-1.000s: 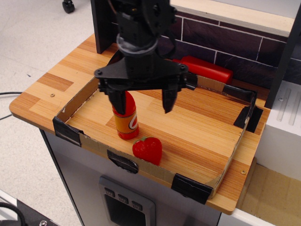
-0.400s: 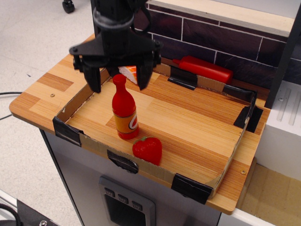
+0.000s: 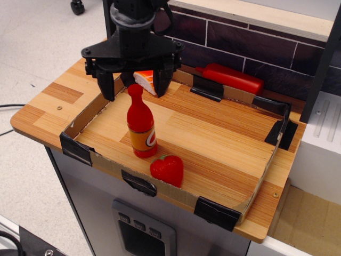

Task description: Topple hot sauce bottle

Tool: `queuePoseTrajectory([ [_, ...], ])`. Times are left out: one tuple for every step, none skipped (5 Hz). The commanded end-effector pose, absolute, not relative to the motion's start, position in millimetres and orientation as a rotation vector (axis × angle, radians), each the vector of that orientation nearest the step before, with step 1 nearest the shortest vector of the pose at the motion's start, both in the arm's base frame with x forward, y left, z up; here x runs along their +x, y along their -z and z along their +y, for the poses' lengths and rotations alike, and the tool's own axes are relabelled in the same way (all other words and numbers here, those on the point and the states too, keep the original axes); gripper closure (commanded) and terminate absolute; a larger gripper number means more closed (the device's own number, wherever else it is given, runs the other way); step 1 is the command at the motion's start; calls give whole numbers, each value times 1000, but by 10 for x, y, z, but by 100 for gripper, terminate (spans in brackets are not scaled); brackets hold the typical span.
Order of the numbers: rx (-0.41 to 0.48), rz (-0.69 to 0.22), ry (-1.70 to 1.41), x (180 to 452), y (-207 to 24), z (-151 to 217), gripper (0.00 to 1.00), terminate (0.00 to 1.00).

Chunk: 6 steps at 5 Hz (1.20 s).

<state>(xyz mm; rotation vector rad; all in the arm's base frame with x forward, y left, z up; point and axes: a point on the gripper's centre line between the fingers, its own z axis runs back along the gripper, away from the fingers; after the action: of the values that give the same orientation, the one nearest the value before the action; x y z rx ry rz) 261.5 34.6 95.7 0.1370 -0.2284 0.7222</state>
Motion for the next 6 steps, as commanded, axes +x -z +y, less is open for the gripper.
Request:
queuePoseTrajectory([
  [139, -278, -782, 2767, -922, 292, 100, 0],
  [127, -265, -802, 2770, -953, 317, 100, 0],
  [121, -262, -806, 2774, -995, 315, 100, 0],
  [75, -292, -807, 2841, -1096, 269, 100, 0],
  [1, -264, -891, 2999, -1197, 175, 100, 0],
  [-68, -231, -1012, 3118, -1167, -37, 100, 0],
])
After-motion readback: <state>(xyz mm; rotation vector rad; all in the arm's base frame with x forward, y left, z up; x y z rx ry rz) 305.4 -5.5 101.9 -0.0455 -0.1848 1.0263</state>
